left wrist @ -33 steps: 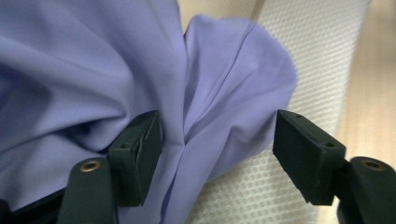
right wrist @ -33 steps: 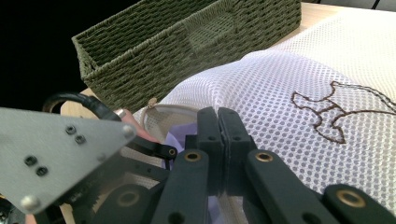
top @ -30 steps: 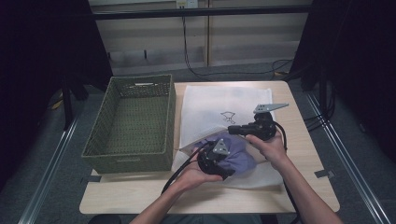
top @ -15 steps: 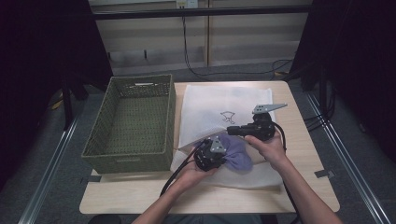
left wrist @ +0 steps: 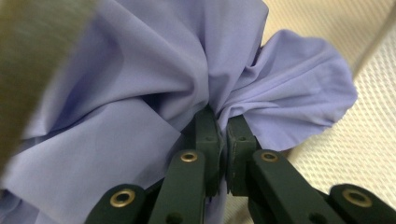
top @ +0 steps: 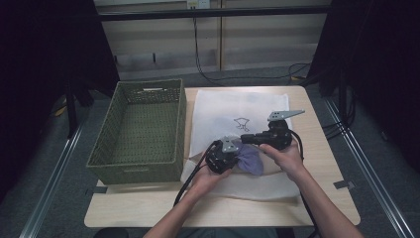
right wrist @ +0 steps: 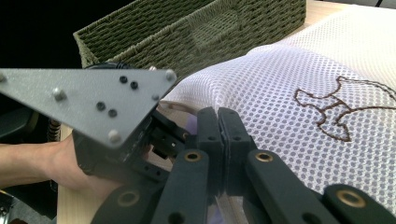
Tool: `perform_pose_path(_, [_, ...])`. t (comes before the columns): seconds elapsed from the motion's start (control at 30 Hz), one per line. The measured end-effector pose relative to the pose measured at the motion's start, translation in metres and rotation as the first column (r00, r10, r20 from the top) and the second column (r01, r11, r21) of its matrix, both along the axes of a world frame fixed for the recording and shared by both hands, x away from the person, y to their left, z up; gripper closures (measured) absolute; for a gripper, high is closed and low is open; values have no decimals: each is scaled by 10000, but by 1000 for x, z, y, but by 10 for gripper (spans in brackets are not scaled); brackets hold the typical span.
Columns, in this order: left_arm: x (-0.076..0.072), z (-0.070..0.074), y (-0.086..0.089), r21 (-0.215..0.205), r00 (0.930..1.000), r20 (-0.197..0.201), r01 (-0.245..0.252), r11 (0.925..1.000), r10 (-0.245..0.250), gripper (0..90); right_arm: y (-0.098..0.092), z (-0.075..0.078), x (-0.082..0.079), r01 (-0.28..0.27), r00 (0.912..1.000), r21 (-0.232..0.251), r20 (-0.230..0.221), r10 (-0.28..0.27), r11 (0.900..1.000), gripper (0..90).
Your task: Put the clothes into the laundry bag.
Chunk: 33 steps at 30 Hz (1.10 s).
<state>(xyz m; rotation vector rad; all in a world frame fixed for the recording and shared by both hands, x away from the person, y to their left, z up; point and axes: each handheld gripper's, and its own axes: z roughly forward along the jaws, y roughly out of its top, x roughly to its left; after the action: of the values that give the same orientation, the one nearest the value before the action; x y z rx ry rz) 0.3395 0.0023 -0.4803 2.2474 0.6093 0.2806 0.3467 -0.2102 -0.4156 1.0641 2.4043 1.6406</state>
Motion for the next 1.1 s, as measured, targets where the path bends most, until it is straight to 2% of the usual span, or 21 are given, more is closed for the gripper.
perform_pose_path(0.1, [2,0,-2,-315,9993,68,-371,9988,374,865,0,0,0,-22,10000,3,-30,22,10000,893])
perform_pose_path(0.2, [6,3,-2,-159,9983,167,-553,9983,555,865,1,0,0,-50,10000,-3,-4,50,10000,893])
perform_pose_path(0.23, [7,2,-3,-349,9977,162,-650,9973,656,865,1,0,0,-50,10000,-10,-15,50,10000,892])
perform_pose_path(0.33, [11,4,-6,-278,9967,235,-769,9967,775,865,2,0,0,-54,10000,2,-12,54,10000,892])
perform_pose_path(0.37, [11,4,-8,-442,9952,238,-940,9946,951,865,2,0,0,-80,10000,-8,0,80,10000,893])
perform_pose_path(0.4, [12,5,-8,-346,9955,265,-899,9954,908,865,2,0,0,-84,10000,-9,-22,84,10000,893])
perform_pose_path(0.43, [13,5,-9,-552,9944,251,-1008,9934,1023,865,2,-1,0,-99,9999,-30,-25,99,9999,893])
perform_pose_path(0.5, [15,7,-10,-506,9934,295,-1094,9927,1110,865,1,-1,0,-67,10000,5,-51,67,10000,893])
perform_pose_path(0.57, [17,8,-11,-727,9905,154,-1351,9882,1366,865,1,0,0,-75,10000,12,-61,75,10000,893])
perform_pose_path(0.63, [19,8,-13,-574,9897,252,-1395,9886,1411,865,1,0,0,-93,9999,6,-52,93,10000,893])
perform_pose_path(0.7, [20,7,-14,-505,9870,299,-1561,9864,1578,865,1,-1,-1,-117,9999,-14,-56,117,9999,893])
perform_pose_path(0.73, [21,6,-16,-693,9846,293,-1700,9830,1724,865,2,-1,-1,-141,9999,-17,-72,141,9999,893])
perform_pose_path(0.77, [22,7,-14,-550,9849,274,-1695,9840,1711,865,2,-1,-1,-166,9998,-11,-85,166,9999,893])
perform_pose_path(0.8, [23,6,-16,-768,9812,247,-1888,9790,1912,865,3,-2,-1,-199,9998,-40,-98,198,9998,893])
perform_pose_path(0.87, [24,6,-16,-671,9796,254,-1975,9780,1996,865,4,-3,0,-236,9997,-78,-104,235,9997,893])
perform_pose_path(0.9, [24,4,-17,-796,9757,269,-2150,9734,2177,865,4,-3,0,-269,9996,-106,-98,268,9996,893])
perform_pose_path(0.93, [25,4,-17,-593,9750,273,-2185,9740,2204,865,4,-4,0,-267,9995,-113,-150,265,9996,893])
perform_pose_path(0.97, [25,3,-19,-670,9710,275,-2352,9696,2374,866,4,-4,0,-272,9995,-133,-163,270,9995,894])
perform_pose_path(1.0, [25,3,-19,-553,9705,329,-2368,9700,2389,866,4,-5,0,-266,9994,-142,-207,263,9995,893])
perform_pose_path(1.03, [26,2,-20,-702,9684,321,-2446,9671,2473,866,4,-6,0,-281,9994,-136,-224,278,9995,894])
perform_pose_path(1.1, [26,2,-21,-592,9671,336,-2499,9664,2522,866,4,-7,0,-292,9992,-149,-269,288,9995,893])
